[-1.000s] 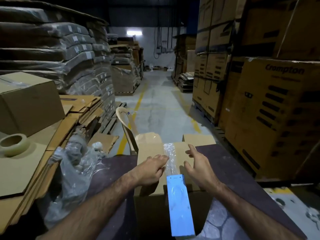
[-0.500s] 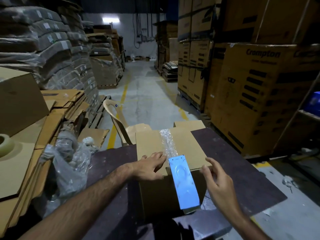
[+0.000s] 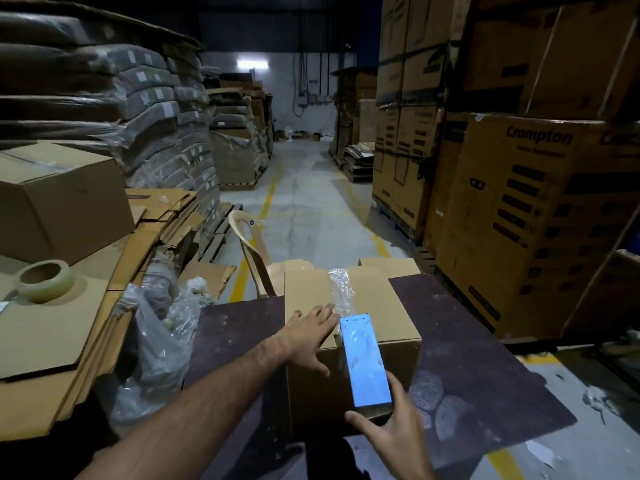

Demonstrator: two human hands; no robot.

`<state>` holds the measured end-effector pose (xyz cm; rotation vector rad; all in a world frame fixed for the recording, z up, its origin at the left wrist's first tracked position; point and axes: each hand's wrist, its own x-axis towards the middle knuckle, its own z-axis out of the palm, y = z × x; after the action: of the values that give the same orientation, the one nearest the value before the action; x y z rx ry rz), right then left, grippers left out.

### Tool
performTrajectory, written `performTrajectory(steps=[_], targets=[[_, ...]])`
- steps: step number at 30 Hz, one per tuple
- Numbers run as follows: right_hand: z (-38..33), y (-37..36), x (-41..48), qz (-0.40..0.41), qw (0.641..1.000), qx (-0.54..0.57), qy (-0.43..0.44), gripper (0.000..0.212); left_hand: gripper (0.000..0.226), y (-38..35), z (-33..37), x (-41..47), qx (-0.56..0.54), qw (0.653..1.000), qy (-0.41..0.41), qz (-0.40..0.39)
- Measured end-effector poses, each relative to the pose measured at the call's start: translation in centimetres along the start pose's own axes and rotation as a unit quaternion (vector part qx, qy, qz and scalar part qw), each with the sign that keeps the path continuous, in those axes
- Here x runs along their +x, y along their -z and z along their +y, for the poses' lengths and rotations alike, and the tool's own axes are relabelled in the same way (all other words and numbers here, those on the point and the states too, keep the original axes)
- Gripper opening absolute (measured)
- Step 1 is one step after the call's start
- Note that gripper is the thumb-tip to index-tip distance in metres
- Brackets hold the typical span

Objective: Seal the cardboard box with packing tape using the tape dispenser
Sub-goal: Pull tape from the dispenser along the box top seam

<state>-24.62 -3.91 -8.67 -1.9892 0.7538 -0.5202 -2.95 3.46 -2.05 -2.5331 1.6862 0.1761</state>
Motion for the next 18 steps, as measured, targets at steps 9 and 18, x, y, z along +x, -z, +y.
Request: performTrajectory(steps=[9,18], targets=[[1.6,-2.8,0.4,0.132,0.988,-0.038,0.071,0.071,0.109,-1.3,0.0,0.6,0.006,1.000,0.004,0.031],[2.0,-4.3,1.5,0.196,0.979,-0.028,0.051,0.067,0.101,-1.8,0.0,1.3,0.055,0.998,-0.021,0.031]])
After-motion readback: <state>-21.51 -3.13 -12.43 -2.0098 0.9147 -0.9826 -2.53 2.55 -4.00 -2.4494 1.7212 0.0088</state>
